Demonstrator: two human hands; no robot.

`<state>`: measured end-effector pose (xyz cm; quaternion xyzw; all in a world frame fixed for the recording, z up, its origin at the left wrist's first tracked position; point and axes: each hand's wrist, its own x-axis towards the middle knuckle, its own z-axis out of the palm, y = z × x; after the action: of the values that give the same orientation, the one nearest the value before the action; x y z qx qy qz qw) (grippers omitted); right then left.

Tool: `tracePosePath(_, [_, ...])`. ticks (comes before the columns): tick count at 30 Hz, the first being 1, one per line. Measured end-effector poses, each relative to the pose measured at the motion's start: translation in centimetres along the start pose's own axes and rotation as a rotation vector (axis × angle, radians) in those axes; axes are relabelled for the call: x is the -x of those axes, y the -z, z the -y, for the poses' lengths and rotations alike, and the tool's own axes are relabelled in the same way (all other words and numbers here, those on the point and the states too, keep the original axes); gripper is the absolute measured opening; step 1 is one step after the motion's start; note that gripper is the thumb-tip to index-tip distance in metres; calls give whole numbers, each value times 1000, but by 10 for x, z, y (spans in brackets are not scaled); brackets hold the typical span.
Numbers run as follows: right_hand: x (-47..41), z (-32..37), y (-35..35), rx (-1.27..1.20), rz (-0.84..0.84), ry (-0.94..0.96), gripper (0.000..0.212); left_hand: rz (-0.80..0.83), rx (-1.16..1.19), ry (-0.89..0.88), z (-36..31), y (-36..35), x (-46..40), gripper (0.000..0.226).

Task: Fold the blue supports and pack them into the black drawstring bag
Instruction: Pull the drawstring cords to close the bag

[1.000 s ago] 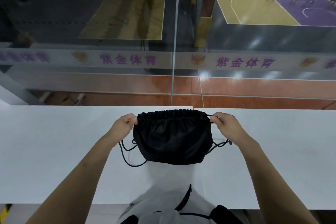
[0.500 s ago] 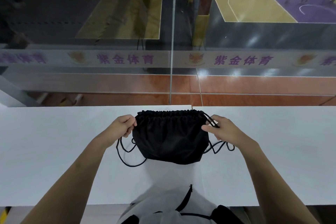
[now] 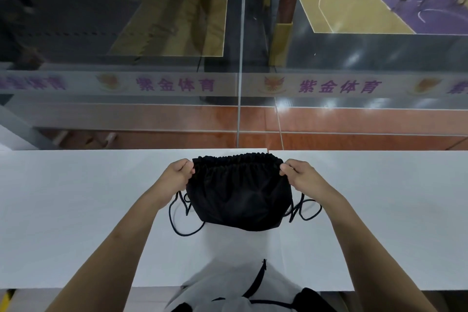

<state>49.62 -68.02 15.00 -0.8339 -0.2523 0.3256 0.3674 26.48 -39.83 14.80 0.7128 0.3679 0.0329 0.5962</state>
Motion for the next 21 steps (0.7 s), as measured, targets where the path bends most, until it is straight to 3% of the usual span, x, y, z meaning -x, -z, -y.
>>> tracePosePath(6, [3, -6, 18, -9, -207, 69, 36, -73, 157, -8, 3, 12, -3, 44])
tracePosePath(15, [15, -45, 47, -76, -569, -29, 39, -560, 335, 146, 20, 74, -26, 35])
tracePosePath(18, [13, -44, 49, -69, -532, -27, 37, -548, 424, 165, 30, 84, -37, 33])
tracePosePath(21, [10, -43, 50, -34, -441, -11, 34, -535, 343, 194, 40, 74, -34, 31])
